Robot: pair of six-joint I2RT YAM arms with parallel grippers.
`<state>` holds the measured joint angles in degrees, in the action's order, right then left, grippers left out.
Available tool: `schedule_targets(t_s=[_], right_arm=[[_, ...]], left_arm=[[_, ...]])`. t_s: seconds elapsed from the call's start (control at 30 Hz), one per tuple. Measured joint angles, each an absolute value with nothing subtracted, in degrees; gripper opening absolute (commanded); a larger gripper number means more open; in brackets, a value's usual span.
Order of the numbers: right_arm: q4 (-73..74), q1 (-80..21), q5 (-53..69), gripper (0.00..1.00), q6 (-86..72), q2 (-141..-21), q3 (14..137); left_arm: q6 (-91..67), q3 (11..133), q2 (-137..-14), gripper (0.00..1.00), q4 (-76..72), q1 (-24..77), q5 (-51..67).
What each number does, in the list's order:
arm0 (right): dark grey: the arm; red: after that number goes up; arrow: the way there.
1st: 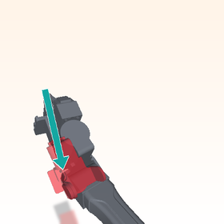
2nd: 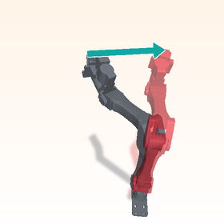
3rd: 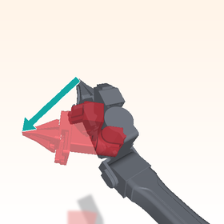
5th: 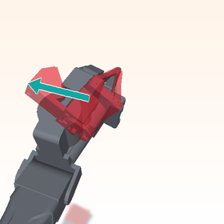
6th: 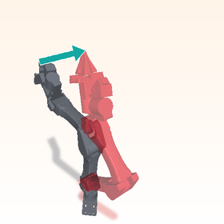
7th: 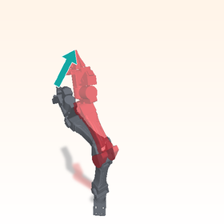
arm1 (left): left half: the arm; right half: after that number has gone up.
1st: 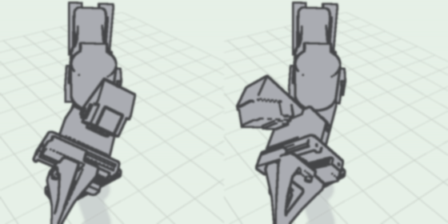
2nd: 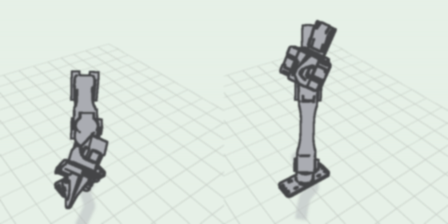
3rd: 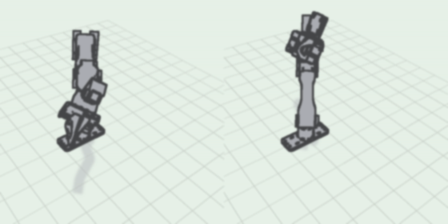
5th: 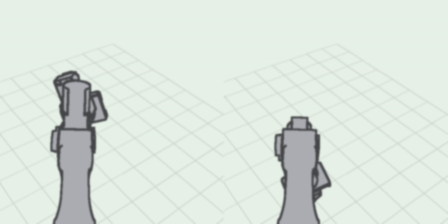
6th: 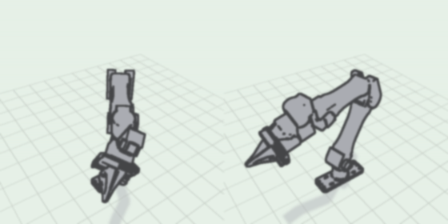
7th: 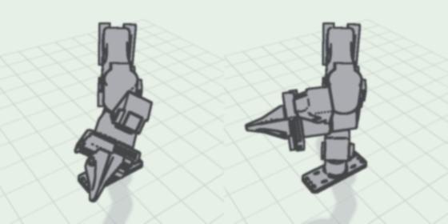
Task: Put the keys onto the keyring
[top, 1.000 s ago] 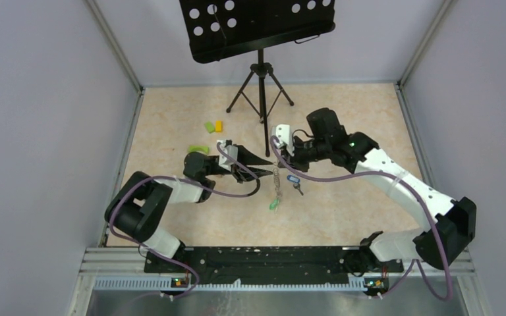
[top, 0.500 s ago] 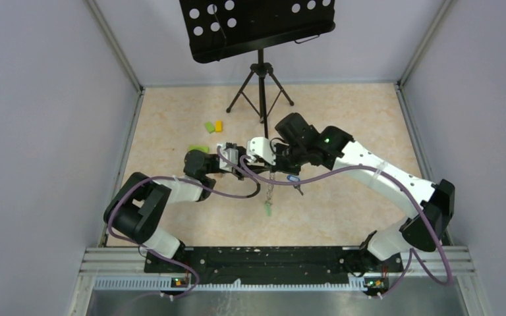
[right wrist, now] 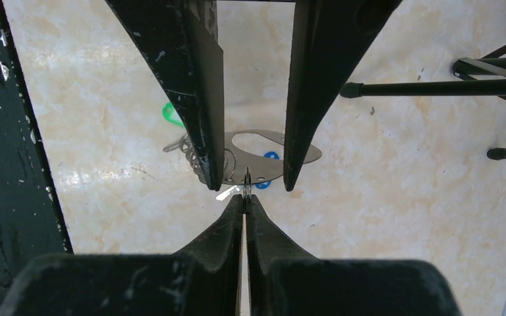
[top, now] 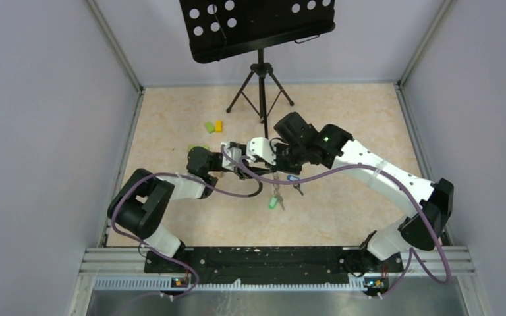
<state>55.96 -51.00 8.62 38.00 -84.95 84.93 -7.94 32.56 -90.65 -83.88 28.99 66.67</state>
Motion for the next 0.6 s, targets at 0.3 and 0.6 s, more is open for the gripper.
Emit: schedule_targets(t_s=[0.3, 0.6], right_arm=[[55.77, -51.00, 8.67, 0.00, 38.00, -84.95, 84.93], [55.31, -51.00, 9.08, 0.00, 37.98, -84.95, 84.88]], left_arm=[[-8.12, 33.93, -92.58, 0.26, -83.44, 29.32, 67.33], [-8.47, 33.98, -93.32, 0.11, -83.46, 29.50, 68.18]])
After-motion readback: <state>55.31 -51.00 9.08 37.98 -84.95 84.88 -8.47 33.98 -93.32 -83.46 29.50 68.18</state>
